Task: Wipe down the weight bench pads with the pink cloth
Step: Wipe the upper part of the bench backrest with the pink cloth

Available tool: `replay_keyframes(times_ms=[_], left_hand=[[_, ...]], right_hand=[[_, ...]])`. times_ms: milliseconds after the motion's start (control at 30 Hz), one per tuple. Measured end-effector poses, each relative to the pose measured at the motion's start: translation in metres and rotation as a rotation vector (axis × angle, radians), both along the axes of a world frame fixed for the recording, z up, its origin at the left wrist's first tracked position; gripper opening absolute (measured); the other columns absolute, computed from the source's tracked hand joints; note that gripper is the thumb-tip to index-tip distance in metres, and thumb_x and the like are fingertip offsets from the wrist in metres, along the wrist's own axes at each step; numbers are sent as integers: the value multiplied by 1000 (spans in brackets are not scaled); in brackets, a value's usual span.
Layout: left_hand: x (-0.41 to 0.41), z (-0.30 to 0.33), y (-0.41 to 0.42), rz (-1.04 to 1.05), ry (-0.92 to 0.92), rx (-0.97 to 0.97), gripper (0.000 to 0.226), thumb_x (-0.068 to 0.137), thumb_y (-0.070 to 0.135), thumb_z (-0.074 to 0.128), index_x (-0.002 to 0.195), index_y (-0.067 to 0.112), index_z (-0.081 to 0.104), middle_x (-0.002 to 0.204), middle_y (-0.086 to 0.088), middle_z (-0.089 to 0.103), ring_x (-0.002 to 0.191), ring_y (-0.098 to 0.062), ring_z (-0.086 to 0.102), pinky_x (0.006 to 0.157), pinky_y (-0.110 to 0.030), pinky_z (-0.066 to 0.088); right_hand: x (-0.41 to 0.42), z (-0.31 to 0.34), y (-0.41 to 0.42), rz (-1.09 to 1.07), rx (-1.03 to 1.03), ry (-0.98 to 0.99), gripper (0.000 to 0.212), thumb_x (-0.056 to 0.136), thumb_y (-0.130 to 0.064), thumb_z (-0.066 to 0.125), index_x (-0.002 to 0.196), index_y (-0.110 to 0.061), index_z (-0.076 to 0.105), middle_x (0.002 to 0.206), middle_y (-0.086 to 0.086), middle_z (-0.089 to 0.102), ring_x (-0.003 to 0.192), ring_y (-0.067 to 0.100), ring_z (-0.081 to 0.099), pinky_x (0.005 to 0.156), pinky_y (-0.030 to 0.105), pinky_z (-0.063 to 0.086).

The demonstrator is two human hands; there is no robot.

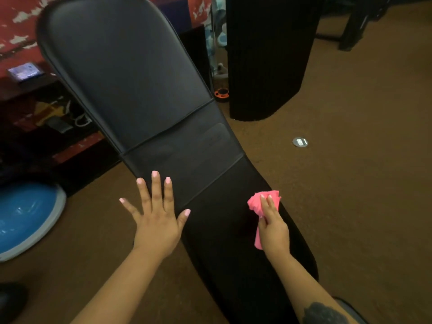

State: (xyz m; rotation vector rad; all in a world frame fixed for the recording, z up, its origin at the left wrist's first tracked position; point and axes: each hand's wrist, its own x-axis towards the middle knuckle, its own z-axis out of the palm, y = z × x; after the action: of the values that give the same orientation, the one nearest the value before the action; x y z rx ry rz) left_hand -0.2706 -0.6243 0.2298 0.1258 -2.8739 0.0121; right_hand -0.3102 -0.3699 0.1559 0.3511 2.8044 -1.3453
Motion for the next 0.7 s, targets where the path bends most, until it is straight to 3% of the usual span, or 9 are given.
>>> replay_keyframes(times_ms=[167, 300, 467, 533, 600, 700], left_hand=[[0, 2, 1, 31, -28, -14, 88, 89, 61, 27, 150, 22, -23, 158, -7, -28, 142, -34, -29, 104, -65, -19], [-1, 4, 4, 37, -27, -22, 88, 90, 60, 28, 149, 22, -24, 157, -7, -29, 142, -34, -30, 102, -59, -29], [3, 5, 7, 61, -32, -24, 86, 91, 64, 21, 147, 23, -29, 155, -5, -35, 141, -32, -33, 102, -61, -26], [3, 5, 6, 54, -23, -27, 84, 93, 66, 20, 150, 21, -22, 157, -6, -29, 142, -33, -30, 103, -58, -29], [3, 3, 5, 53, -25, -31, 83, 94, 65, 21, 151, 20, -19, 158, -7, -27, 143, -33, -28, 103, -60, -27], [3, 3, 6, 72, -39, -42, 87, 90, 63, 23, 150, 18, -20, 156, -6, -31, 142, -33, -31, 102, -65, -20]], right_hand=[[-5, -12, 14, -54, -45, -59, 61, 93, -10, 47, 142, -38, 24, 144, 0, 41, 110, 20, 56, 94, 37, 46], [-30, -4, 14, -191, -153, -129, 58, 94, -9, 44, 144, -33, 26, 124, 8, 56, 93, 21, 60, 89, 40, 48], [-21, 1, 5, -11, -6, 0, 61, 93, -7, 46, 144, -33, 24, 148, -4, 35, 95, 16, 59, 83, 31, 47], [-10, -6, 7, 75, 30, 23, 63, 93, -7, 47, 144, -35, 22, 152, -11, 25, 105, 16, 57, 86, 30, 47], [1, -15, 15, 107, 14, 32, 63, 93, -8, 48, 143, -36, 24, 152, -13, 24, 121, 17, 50, 97, 32, 44], [2, -23, 26, 11, -59, -37, 61, 93, -8, 48, 142, -36, 26, 148, -5, 35, 120, 21, 51, 101, 37, 42]])
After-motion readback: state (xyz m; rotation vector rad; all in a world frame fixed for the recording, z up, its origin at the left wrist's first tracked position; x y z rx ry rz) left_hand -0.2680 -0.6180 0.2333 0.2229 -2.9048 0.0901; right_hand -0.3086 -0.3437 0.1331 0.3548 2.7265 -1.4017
